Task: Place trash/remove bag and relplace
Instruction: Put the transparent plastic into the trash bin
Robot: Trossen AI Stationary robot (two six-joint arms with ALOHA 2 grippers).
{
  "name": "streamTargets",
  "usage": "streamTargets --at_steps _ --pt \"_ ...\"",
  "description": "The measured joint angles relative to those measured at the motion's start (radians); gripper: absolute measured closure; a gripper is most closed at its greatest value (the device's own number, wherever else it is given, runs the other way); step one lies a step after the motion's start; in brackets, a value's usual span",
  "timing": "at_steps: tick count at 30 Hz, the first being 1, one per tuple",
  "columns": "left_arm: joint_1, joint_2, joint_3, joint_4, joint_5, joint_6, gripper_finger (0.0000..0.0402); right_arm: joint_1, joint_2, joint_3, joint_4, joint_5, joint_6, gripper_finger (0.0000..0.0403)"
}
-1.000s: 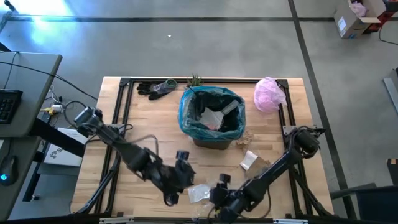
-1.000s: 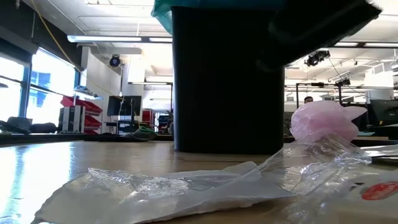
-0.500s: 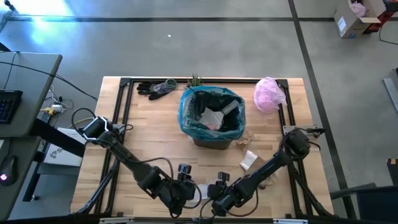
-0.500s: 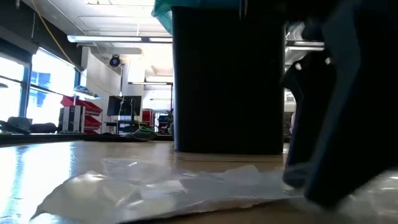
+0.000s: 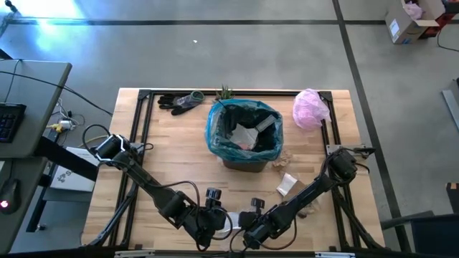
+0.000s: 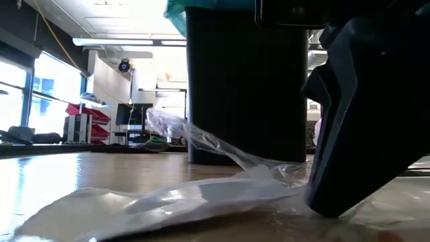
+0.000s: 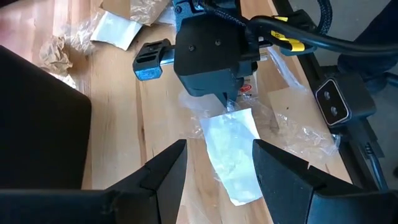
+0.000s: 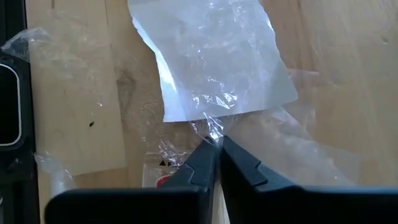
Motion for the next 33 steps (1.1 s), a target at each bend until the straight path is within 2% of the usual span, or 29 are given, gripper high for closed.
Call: streamTargets --at_steps 8,18,27,33 --pt "-0.001 0.000 0.000 0.000 0.000 -0.017 0.0236 0.003 -0.069 0.000 0.000 0.025 -0.016 0.0403" --pt "-0.002 0.000 0.000 0.014 -0.014 -0.034 0.0236 0.009 -0.289 0.000 -0.009 0.202 -0.115 0.0403" --pt "-0.020 0.000 0.000 0.031 -0.058 -0.043 0.0236 0.002 -0.483 0.000 -0.032 0.428 -0.250 0.0403" --pt "-0.044 0.000 0.000 0.029 -0.081 -0.053 0.0236 -0.016 -0.536 0.000 -0.032 0.440 -0.270 0.0403"
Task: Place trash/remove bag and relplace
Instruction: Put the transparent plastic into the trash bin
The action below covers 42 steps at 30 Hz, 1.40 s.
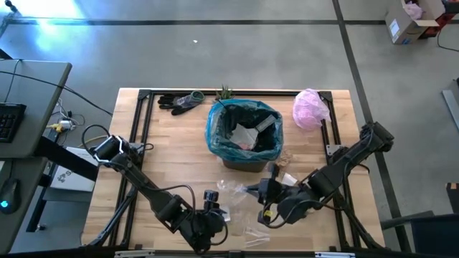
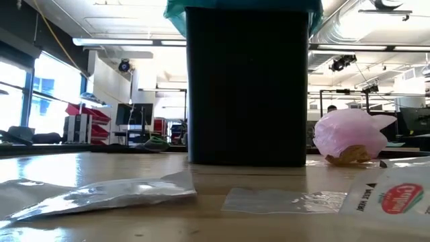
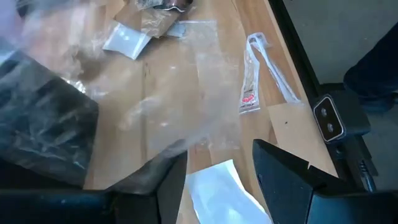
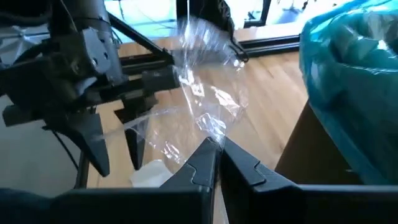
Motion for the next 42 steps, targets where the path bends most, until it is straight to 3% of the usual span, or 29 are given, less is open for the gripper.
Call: streamTargets --at_steps 4,12,18,31,34,38,42 --pt "-0.018 0.000 0.000 -0.002 -0.028 -0.003 0.0236 -0.004 0.013 -0.012 0.000 -0.088 0.057 0.0403" --pt "-0.031 -0.001 0.000 -0.009 -0.048 -0.010 0.0236 0.005 0.138 -0.072 -0.062 -0.132 0.274 0.0403" --pt "-0.030 -0.001 0.000 -0.011 -0.049 -0.010 0.0236 0.004 0.212 -0.090 -0.067 -0.136 0.318 0.0399" --pt "-0.030 -0.001 0.000 -0.011 -0.045 -0.017 0.0236 -0.010 0.250 -0.089 -0.069 -0.149 0.306 0.0307" --pt "-0.030 -0.001 0.000 -0.011 -0.045 -0.017 0.0236 -0.010 0.250 -0.089 -0.071 -0.144 0.301 0.0322" --pt "-0.030 -0.001 0.000 -0.011 -0.045 -0.019 0.0236 -0.010 0.250 -0.089 -0.068 -0.167 0.290 0.0390" --pt "-0.030 -0.001 0.000 -0.011 -0.044 -0.019 0.0236 -0.012 0.250 -0.089 -0.067 -0.183 0.316 0.0372"
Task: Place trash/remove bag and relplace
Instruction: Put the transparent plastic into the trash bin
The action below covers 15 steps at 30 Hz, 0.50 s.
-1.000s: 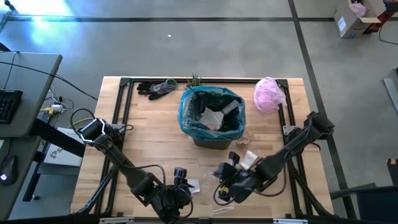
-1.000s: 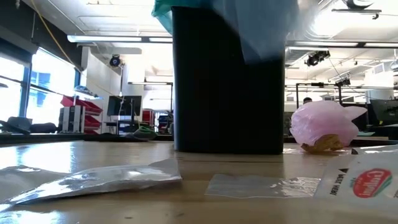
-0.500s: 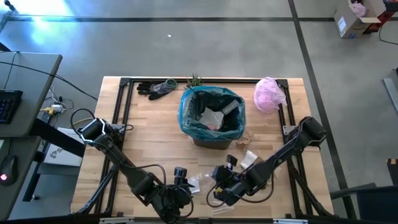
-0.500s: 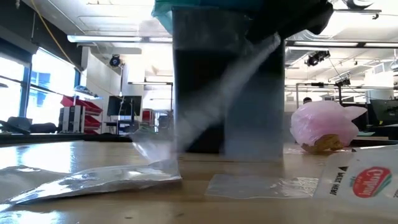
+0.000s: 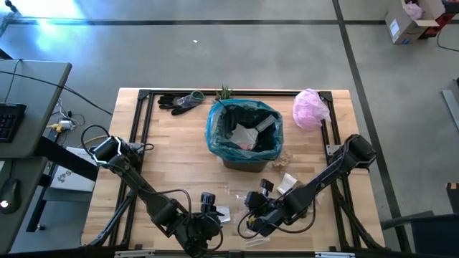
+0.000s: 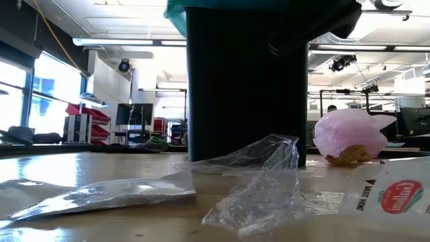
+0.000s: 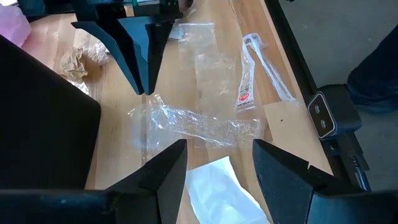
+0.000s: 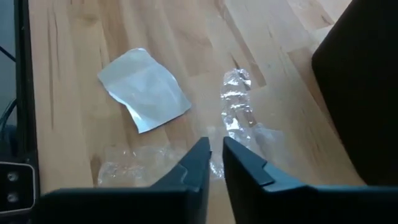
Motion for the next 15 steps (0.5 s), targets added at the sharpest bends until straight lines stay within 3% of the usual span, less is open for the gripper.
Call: streamTargets --at_steps 6,15 --pt "0.000 0.000 0.000 0.000 0.000 -0.008 0.0236 0.000 0.015 0.001 -0.004 -0.034 0.023 0.0304" --pt "-0.003 0.000 0.000 0.000 0.000 -0.024 0.0236 -0.011 0.103 0.001 -0.045 -0.123 0.205 0.0228"
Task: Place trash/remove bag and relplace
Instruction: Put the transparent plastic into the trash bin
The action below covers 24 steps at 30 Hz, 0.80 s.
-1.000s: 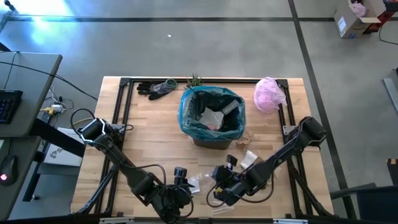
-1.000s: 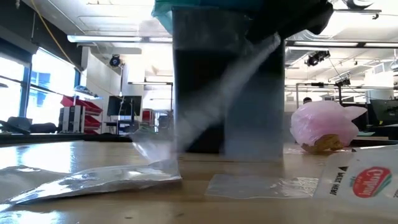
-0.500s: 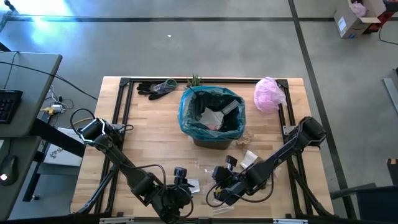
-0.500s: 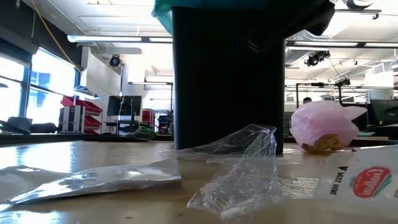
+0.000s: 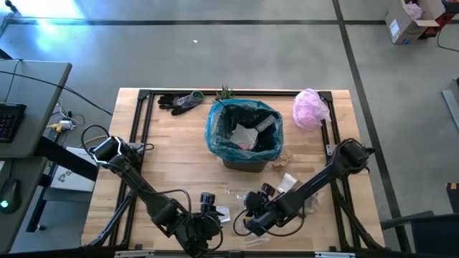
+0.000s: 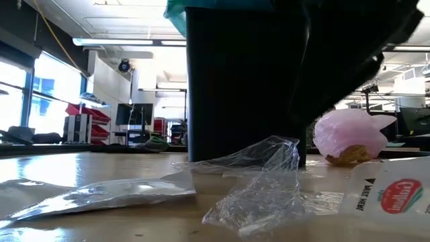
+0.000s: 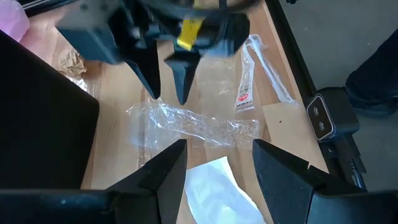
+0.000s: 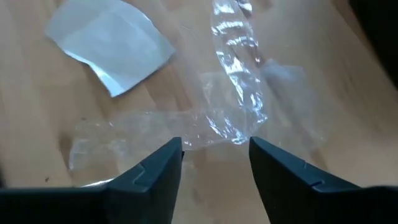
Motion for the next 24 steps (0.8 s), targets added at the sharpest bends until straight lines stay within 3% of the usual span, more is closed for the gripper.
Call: streamTargets --at_steps 16,24 --pt "-0.003 0.000 0.000 0.000 -0.001 -0.005 0.0236 -0.038 0.034 0.000 -0.028 0.044 0.090 0.0218" --pt "-0.003 0.000 0.000 0.000 -0.006 -0.004 0.0236 -0.063 0.105 0.000 0.055 -0.046 0.129 0.0221"
